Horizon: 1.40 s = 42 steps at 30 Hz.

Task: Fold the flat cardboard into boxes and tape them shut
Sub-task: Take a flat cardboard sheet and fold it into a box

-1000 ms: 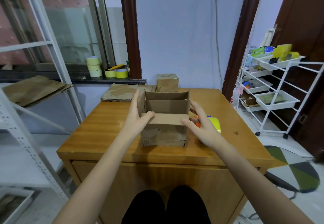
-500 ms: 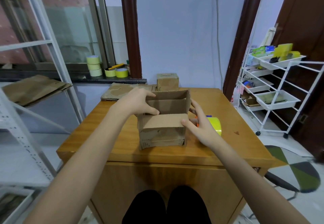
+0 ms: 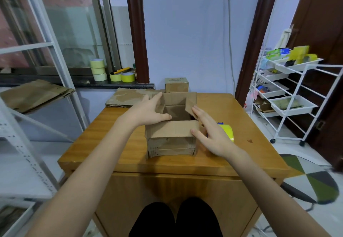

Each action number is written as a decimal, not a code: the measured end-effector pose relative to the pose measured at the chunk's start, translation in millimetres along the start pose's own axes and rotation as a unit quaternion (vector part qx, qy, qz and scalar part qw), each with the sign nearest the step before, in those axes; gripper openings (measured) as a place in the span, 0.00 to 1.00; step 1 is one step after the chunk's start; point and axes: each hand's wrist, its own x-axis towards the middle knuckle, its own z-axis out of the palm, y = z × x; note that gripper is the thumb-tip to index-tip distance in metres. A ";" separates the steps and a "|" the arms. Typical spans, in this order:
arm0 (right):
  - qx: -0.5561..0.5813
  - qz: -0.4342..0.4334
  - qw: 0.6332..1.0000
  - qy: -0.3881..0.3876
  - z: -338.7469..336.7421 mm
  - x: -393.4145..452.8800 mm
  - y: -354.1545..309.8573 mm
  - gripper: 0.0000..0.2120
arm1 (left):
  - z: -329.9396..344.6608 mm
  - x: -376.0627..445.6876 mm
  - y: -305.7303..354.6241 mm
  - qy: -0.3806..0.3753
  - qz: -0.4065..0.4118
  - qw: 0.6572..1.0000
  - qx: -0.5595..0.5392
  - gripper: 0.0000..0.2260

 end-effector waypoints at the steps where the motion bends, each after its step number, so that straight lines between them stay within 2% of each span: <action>1: -0.015 -0.007 1.000 -0.001 -0.7 -0.1 1.8 0.32 | 1.4 -2.4 -2.8 0.010 0.005 0.999 -0.031 0.41; 4: -0.014 -0.017 1.000 -0.004 -1.6 -0.8 6.4 0.31 | 3.6 -12.9 -13.8 0.042 0.042 0.989 -0.136 0.36; 7: -0.023 -0.017 1.000 -0.012 -2.2 0.8 6.7 0.32 | 6.6 -23.2 -25.6 0.040 0.071 0.974 -0.209 0.36; 9: -0.039 -0.015 0.999 -0.020 -1.7 2.6 4.8 0.31 | 11.2 -25.9 -33.2 0.036 0.088 0.969 -0.229 0.35; 13: -0.041 -0.017 0.999 -0.019 0.9 3.7 2.5 0.29 | 19.5 -23.8 -45.3 0.050 0.105 0.958 -0.261 0.22; 16: -0.034 -0.015 0.999 -0.021 1.3 3.2 2.6 0.28 | 22.7 -20.6 -50.4 0.055 0.116 0.957 -0.259 0.19; 23: -0.011 -0.004 1.000 -0.029 -0.1 3.0 3.6 0.28 | 37.3 -13.5 -61.4 0.060 0.136 0.957 -0.251 0.18; 31: -0.003 -0.006 1.000 -0.021 2.9 3.1 4.6 0.28 | 54.1 -15.5 -56.9 0.105 0.137 0.942 -0.289 0.18; 34: -0.003 -0.005 1.000 -0.023 1.3 2.2 4.5 0.28 | 56.0 -9.5 -60.3 0.082 0.133 0.946 -0.285 0.18; 37: -0.016 -0.001 1.000 -0.021 -1.2 2.5 3.8 0.27 | 50.6 -7.7 -69.1 0.019 0.075 0.918 -0.389 0.17; 40: -0.002 0.001 1.000 -0.028 -1.8 2.5 3.1 0.30 | 46.3 -12.8 -64.6 0.022 0.128 0.918 -0.375 0.26; 42: 0.004 -0.002 0.999 -0.036 -2.8 1.8 3.2 0.35 | 45.3 -19.2 -61.5 0.015 0.146 0.896 -0.418 0.29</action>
